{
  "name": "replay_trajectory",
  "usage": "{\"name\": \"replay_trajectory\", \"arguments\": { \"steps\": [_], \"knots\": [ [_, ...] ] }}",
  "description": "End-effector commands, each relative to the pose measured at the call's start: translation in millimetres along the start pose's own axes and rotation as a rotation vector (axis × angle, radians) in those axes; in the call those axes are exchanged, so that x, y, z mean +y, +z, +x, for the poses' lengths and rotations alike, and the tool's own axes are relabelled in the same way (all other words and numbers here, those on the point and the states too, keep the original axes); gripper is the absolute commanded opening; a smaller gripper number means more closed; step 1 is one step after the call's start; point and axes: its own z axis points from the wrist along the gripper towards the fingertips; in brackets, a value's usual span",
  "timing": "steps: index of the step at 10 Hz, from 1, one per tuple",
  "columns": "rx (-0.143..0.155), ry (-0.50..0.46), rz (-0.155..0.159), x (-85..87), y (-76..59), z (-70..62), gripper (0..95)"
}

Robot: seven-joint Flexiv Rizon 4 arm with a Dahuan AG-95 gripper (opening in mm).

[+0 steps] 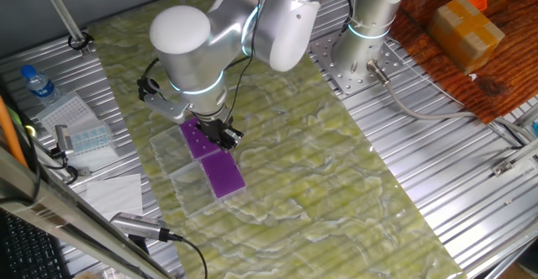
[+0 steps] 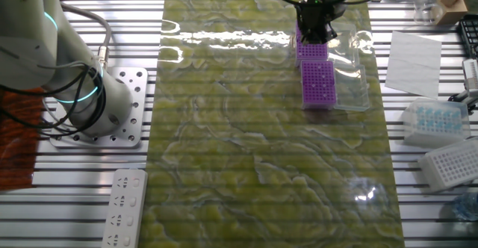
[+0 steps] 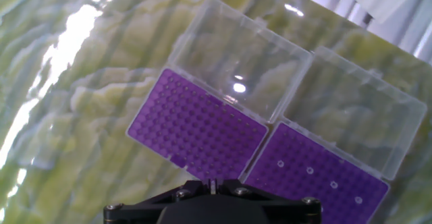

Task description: Transfer all small pipette tips from one holder to another

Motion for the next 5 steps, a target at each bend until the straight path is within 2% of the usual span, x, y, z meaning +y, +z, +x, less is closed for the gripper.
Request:
{"name": "replay_trajectory", "arguments": {
  "steps": [1, 5],
  "knots": [
    [-0.021, 0.162, 0.033, 14.6, 6.6, -8.7, 0.0],
    [-0.021, 0.157, 0.037, 16.6, 8.9, -9.4, 0.0]
  ]
}}
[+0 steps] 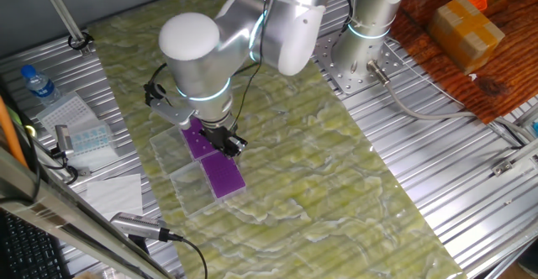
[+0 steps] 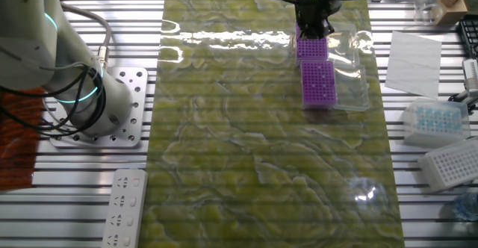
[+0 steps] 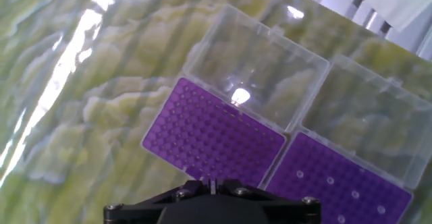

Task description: Transfer all small pipette tips from one holder to another

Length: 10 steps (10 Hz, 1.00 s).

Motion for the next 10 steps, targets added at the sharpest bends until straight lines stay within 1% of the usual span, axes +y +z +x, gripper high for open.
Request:
{"name": "replay_trajectory", "arguments": {
  "steps": [1, 4, 10],
  "knots": [
    [0.001, 0.056, 0.024, 0.5, 2.2, 0.7, 0.0],
    [-0.006, 0.052, 0.034, 0.0, 7.7, 2.2, 0.0],
    [-0.013, 0.047, 0.041, -0.2, 12.8, 5.1, 0.0]
  ]
}}
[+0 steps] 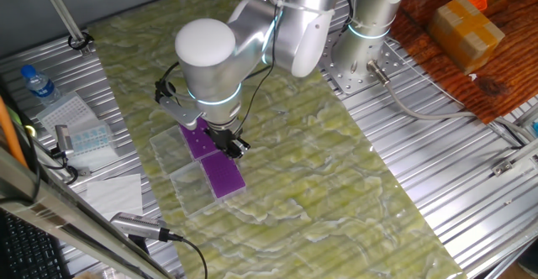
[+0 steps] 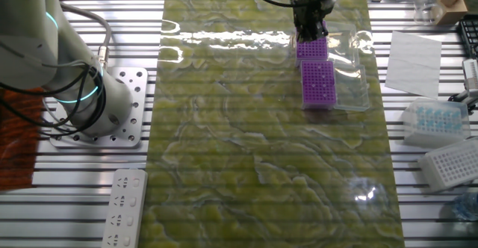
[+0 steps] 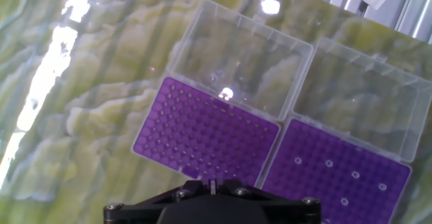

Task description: Transfer all small pipette tips from one holder to another

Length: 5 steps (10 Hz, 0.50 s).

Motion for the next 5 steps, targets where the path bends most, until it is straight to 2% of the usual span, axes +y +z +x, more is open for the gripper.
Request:
{"name": "replay_trajectory", "arguments": {
  "steps": [1, 5],
  "knots": [
    [-0.004, -0.002, 0.003, -0.2, 1.8, 0.1, 0.0],
    [-0.008, -0.004, 0.007, -0.3, 4.9, 0.3, 0.0]
  ]
}}
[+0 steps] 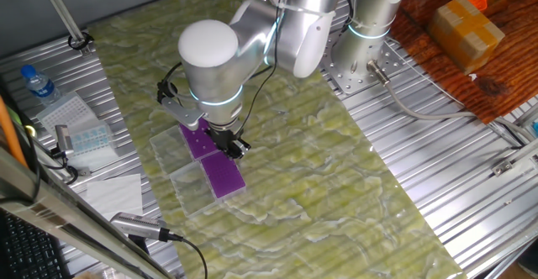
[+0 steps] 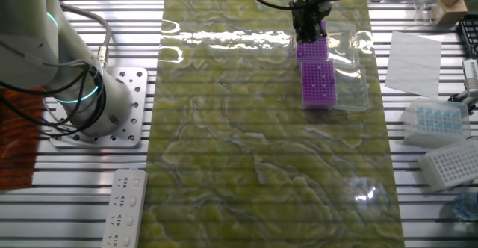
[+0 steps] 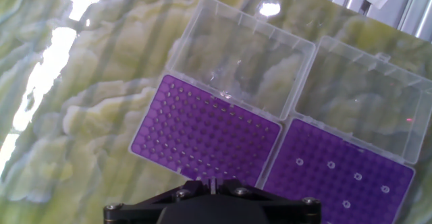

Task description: Transfer all small pipette tips from one holder to another

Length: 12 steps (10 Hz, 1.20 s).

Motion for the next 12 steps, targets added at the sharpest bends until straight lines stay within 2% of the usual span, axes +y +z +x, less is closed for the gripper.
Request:
{"name": "replay_trajectory", "arguments": {
  "steps": [1, 2, 3, 4, 5, 7, 9, 12],
  "knots": [
    [-0.002, -0.003, 0.000, -0.2, 1.1, -0.2, 0.0],
    [-0.006, -0.017, -0.003, -0.3, 3.2, -0.2, 0.0],
    [-0.011, -0.043, -0.011, -0.4, 5.9, -0.1, 19.0],
    [-0.012, -0.055, -0.013, -0.4, 6.1, -0.1, 19.0],
    [-0.013, -0.061, -0.013, -0.4, 6.0, -0.1, 38.0],
    [-0.003, -0.078, -0.003, -2.6, 4.3, 0.6, 38.0],
    [-0.001, -0.153, -0.003, -21.6, -4.0, 6.7, 38.0],
    [0.011, -0.271, -0.006, -72.8, -26.9, 29.9, 38.0]
  ]
}}
